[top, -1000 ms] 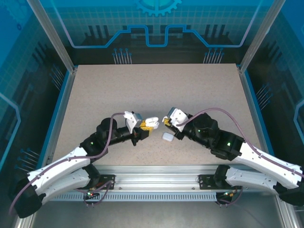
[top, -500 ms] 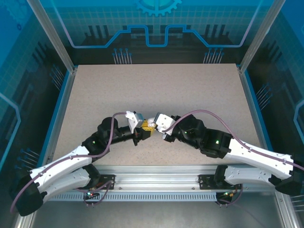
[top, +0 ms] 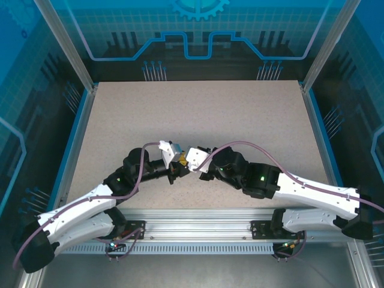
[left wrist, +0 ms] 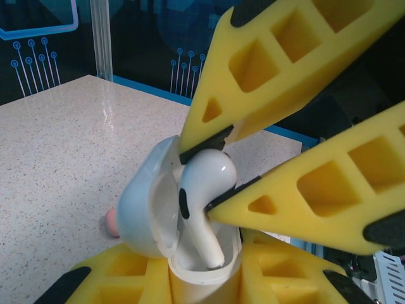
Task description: Insert the wireless bluetooth earbuds into the charging case
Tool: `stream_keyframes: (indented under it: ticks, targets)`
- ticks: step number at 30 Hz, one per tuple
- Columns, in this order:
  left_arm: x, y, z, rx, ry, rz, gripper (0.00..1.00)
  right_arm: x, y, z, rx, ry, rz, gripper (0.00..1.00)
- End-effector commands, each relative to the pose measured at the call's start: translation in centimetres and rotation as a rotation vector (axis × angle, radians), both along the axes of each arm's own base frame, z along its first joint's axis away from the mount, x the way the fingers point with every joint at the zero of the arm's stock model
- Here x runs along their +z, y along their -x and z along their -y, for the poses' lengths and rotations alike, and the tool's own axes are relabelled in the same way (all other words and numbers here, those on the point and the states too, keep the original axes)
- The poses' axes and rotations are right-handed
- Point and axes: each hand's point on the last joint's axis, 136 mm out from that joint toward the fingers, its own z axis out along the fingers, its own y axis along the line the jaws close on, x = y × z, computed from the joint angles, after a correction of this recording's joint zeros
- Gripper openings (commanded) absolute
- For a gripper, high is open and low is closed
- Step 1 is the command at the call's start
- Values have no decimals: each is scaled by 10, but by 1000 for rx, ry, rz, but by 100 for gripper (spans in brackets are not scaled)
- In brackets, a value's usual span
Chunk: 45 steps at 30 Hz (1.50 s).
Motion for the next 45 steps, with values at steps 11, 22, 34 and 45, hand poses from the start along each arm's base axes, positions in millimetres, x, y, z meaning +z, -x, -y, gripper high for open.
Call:
stream_keyframes:
  ticks: [11, 22, 34, 45]
  targets:
    - [24, 4, 0, -15, 45, 74, 8, 10, 8, -5, 30, 3, 6, 21]
    - [23, 5, 0, -15, 49, 78, 8, -6, 18, 2, 69, 8, -89, 22]
    - [22, 5, -1, -11, 53, 78, 8, -10, 16, 3, 85, -32, -158, 29]
    - [20, 4, -2, -3, 48, 77, 8, 7, 17, -1, 115, -101, -193, 36]
